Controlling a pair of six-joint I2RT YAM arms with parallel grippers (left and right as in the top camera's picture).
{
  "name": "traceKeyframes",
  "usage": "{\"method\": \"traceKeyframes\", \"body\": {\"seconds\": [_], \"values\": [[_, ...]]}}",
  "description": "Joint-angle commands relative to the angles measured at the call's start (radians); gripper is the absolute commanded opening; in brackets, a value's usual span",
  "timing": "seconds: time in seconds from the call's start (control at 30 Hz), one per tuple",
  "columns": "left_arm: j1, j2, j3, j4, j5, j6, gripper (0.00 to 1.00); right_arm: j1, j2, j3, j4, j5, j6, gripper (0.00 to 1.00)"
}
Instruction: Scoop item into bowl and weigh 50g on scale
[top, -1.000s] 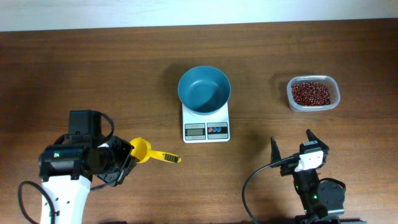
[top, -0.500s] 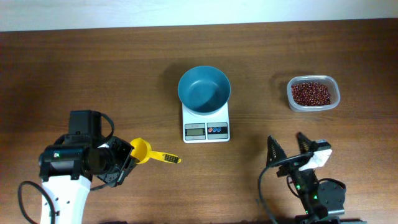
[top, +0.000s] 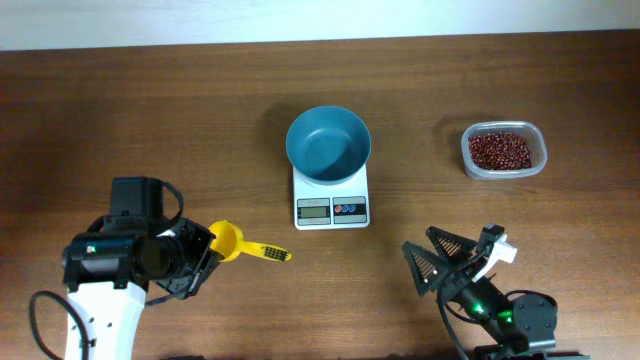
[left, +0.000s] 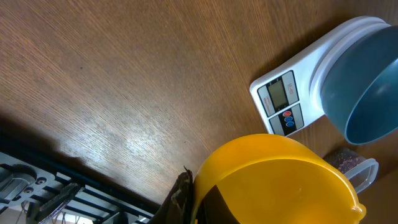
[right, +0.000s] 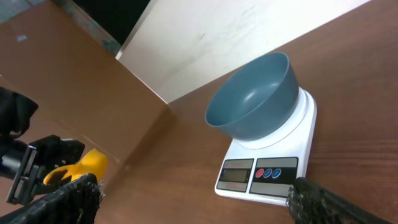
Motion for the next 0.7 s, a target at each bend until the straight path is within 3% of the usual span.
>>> {"method": "traceKeyframes", "body": {"seconds": [0.0, 0.13, 0.3, 0.43, 0.67], "values": [[0.0, -0.01, 0.018, 0.002, -0.014, -0.016, 0.0, 0.006, 0.018, 0.115, -0.075, -0.005, -0.034, 0.99], [0.0, -0.01, 0.018, 0.002, -0.014, -0.016, 0.0, 0.006, 0.158, 0.319, -0.356, -0.027, -0.128, 0.99], [0.0, -0.01, 0.018, 0.002, -0.014, -0.016, 0.0, 0.006, 0.422, 0.615, -0.688, -0.085, -0.111, 0.99], [0.0, -0.01, 0.018, 0.002, -0.015, -0.016, 0.0, 0.006, 0.549, 0.678, -0.709, -0.347, -0.111, 0.99], [0.0, -0.009, 0.018, 0.002, -0.014, -0.016, 0.0, 0.006, 0.603, 0.678, -0.705, -0.398, -0.111, 0.99]]}}
